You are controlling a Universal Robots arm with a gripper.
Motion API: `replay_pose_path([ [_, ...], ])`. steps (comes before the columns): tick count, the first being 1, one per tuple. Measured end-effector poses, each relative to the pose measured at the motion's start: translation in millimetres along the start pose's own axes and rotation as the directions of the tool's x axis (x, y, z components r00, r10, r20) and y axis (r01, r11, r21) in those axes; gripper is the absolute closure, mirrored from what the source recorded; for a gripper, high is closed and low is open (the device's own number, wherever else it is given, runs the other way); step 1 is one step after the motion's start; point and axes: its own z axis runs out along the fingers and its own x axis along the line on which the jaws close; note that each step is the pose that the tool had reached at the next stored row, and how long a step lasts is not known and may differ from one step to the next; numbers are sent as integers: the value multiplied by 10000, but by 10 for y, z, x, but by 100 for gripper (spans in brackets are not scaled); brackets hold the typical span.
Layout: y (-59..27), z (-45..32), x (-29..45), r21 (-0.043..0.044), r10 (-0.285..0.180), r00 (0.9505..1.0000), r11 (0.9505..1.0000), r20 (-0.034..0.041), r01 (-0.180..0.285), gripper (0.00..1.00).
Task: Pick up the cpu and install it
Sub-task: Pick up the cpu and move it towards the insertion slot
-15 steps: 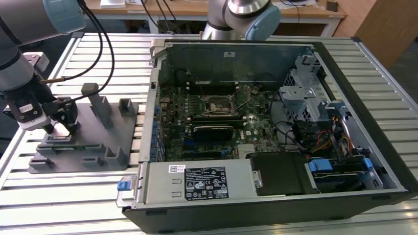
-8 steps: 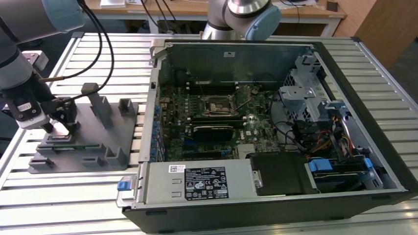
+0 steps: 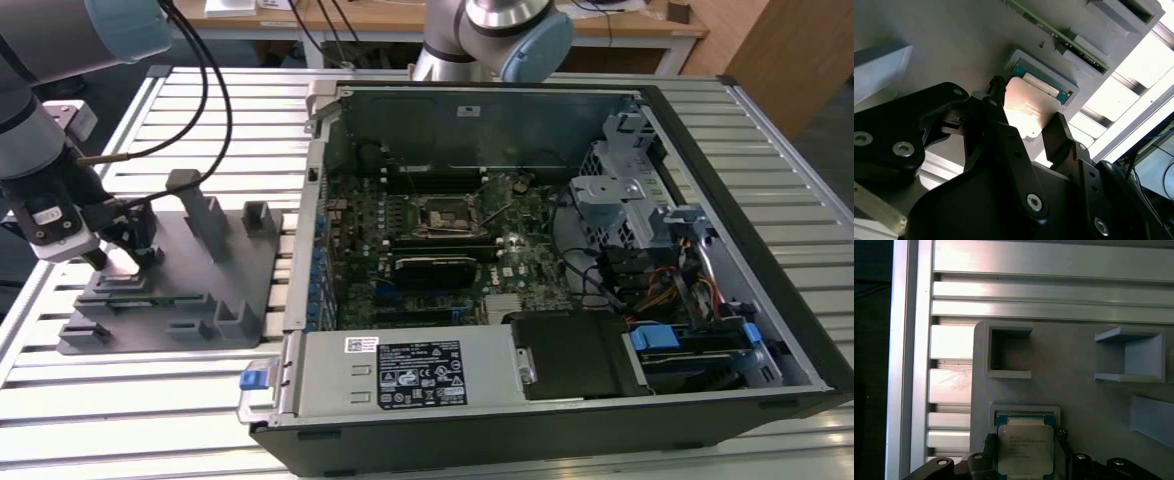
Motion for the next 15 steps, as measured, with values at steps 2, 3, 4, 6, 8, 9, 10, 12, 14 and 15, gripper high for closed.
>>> replay_pose_path([
  [2, 0, -4, 0, 1, 0, 10000, 10000, -2, 0, 46],
  [3, 0, -11, 0, 3, 0, 10000, 10000, -4, 0, 46],
  [4, 0, -19, 0, 2, 0, 10000, 10000, -3, 0, 46],
  [6, 1, -37, -1, 1, 0, 10000, 10000, -1, 0, 46],
  [8, 1, -47, -2, 0, -1, 10000, 10000, 1, 1, 46],
  [9, 1, -48, -1, -1, 0, 10000, 10000, 3, 0, 46],
  [10, 1, -50, -1, -1, 0, 10000, 10000, 3, 0, 46],
  [12, 1, -55, -1, 0, 0, 10000, 10000, 0, 0, 46],
  [14, 1, -56, -1, 0, 0, 10000, 10000, 1, 0, 46],
  [15, 1, -57, -1, 0, 0, 10000, 10000, 0, 0, 46],
])
